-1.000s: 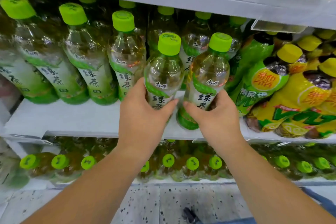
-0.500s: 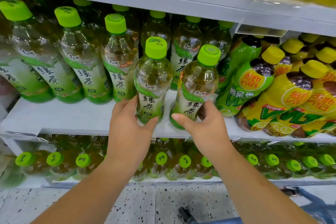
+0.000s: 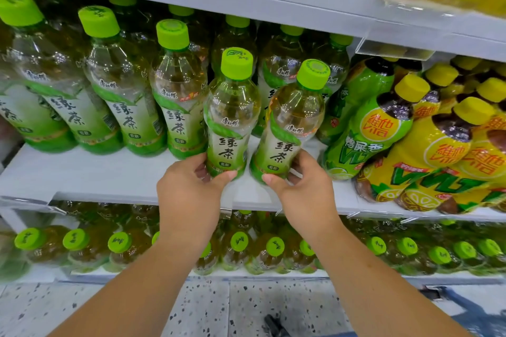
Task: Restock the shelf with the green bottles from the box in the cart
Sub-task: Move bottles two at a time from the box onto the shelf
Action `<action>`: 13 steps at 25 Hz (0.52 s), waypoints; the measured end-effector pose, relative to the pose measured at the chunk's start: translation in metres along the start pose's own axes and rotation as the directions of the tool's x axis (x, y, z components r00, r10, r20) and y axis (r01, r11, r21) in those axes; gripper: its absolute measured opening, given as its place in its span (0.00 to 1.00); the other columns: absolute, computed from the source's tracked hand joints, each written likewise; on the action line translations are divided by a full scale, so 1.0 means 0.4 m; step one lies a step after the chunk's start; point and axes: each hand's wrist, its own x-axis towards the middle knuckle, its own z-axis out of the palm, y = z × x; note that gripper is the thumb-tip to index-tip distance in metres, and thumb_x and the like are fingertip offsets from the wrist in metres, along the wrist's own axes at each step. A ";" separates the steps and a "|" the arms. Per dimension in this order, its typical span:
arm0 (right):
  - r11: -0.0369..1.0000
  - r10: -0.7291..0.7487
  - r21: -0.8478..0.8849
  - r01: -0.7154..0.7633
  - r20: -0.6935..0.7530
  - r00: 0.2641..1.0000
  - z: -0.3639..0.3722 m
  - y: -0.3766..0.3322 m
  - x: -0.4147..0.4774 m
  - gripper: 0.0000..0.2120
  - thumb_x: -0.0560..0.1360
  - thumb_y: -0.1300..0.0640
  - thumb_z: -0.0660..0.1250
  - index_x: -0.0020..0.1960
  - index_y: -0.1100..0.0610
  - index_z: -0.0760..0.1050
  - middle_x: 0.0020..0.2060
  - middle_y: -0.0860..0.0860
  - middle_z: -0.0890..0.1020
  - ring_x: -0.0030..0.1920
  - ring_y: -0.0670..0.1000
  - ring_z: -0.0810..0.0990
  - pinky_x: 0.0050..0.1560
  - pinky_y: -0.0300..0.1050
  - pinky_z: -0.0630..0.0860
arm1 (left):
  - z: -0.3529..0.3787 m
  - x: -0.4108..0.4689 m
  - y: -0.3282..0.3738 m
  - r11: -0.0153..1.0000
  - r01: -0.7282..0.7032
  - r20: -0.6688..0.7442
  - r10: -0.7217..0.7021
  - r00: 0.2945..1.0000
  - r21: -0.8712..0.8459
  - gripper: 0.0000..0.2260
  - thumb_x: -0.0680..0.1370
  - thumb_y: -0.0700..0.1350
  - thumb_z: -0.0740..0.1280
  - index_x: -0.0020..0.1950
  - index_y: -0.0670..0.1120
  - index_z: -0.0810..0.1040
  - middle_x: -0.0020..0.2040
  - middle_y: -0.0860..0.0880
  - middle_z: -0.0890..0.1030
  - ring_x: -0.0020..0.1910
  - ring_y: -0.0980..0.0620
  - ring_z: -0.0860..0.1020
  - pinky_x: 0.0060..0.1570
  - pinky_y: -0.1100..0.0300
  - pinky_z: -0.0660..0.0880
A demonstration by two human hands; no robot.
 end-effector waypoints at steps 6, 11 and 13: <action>0.999 0.021 0.032 -0.021 -0.001 1.000 0.012 0.009 0.031 0.22 0.71 0.59 0.78 0.62 0.52 0.78 0.53 0.40 0.84 0.53 0.37 0.81 0.55 0.29 0.75 | 0.027 0.032 -0.012 0.987 0.148 -0.055 -0.145 0.988 0.059 0.13 0.68 0.59 0.78 0.41 0.53 0.81 0.34 0.58 0.77 0.37 0.56 0.76 0.34 0.69 0.66; 0.999 0.037 0.030 -0.037 -0.011 0.999 0.028 0.005 0.053 0.21 0.71 0.56 0.77 0.63 0.49 0.77 0.53 0.39 0.84 0.53 0.38 0.81 0.55 0.33 0.75 | 0.029 0.042 -0.004 0.989 0.119 -0.046 -0.116 0.992 0.085 0.17 0.68 0.62 0.77 0.31 0.57 0.72 0.32 0.54 0.79 0.34 0.54 0.72 0.33 0.62 0.67; 0.999 0.035 0.020 -0.035 -0.022 0.999 0.033 0.006 0.057 0.21 0.72 0.55 0.77 0.63 0.49 0.77 0.52 0.38 0.84 0.53 0.38 0.81 0.56 0.35 0.76 | 0.028 0.046 0.001 0.988 0.121 -0.051 -0.116 0.992 0.097 0.23 0.67 0.62 0.77 0.28 0.57 0.65 0.27 0.58 0.74 0.32 0.55 0.71 0.32 0.70 0.65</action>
